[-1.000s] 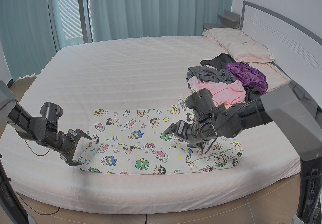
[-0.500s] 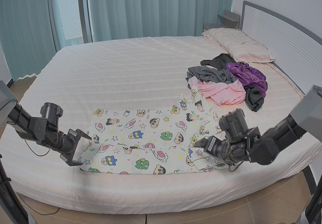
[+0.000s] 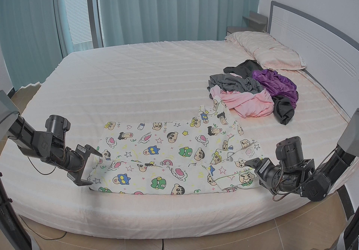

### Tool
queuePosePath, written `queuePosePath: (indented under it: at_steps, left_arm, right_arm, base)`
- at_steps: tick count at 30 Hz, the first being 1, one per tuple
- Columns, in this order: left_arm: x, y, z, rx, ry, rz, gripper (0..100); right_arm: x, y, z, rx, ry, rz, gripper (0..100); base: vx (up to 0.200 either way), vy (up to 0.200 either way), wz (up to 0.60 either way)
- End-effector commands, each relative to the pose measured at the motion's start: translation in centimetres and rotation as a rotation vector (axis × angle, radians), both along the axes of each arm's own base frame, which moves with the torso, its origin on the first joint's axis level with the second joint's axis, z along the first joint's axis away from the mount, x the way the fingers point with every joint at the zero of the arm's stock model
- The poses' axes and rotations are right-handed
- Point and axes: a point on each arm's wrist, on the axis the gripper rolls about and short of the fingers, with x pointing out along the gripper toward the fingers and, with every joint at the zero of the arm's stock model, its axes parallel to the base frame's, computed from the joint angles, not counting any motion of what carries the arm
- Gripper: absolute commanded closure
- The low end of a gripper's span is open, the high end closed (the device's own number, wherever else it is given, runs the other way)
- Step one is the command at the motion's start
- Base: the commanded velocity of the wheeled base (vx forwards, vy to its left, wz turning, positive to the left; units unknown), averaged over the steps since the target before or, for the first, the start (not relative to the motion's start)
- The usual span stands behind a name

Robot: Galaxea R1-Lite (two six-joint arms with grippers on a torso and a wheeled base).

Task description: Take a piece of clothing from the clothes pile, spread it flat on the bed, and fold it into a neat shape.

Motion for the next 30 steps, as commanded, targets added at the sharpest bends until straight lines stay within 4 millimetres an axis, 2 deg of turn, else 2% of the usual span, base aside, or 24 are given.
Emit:
queuePosePath:
  at_steps: [1, 7, 14, 23, 24, 30]
  left_arm:
    - [0.0, 0.0, 0.0, 0.0, -0.001, 0.0, 0]
    - [0.0, 0.0, 0.0, 0.0, -0.001, 0.0, 0]
    - [0.0, 0.0, 0.0, 0.002, -0.001, -0.002, 0]
    - [0.0, 0.0, 0.0, 0.002, 0.0, -0.002, 0]
    - [0.0, 0.0, 0.0, 0.002, 0.0, -0.002, 0]
    - [0.0, 0.0, 0.0, 0.002, 0.0, -0.002, 0]
  right_arm:
    - [0.2, -0.2, -0.5, -0.005, 0.015, -0.008, 0]
    - [0.9, 0.2, -1.4, -0.009, 0.03, -0.003, 0]
    - [1.6, 0.7, -0.9, 0.004, 0.004, 0.004, 0]
    - [2.3, 0.8, -2.0, -0.005, 0.025, -0.003, 0]
    - [2.4, 0.7, -2.1, -0.005, 0.024, -0.006, 100]
    - [2.2, 0.5, -2.1, 0.0, 0.006, -0.009, 100]
  base:
    - [0.0, 0.0, 0.0]
    - [0.0, 0.0, 0.0]
    - [0.0, 0.0, 0.0]
    - [0.0, 0.0, 0.0]
    - [0.0, 0.0, 0.0]
    - [0.0, 0.0, 0.0]
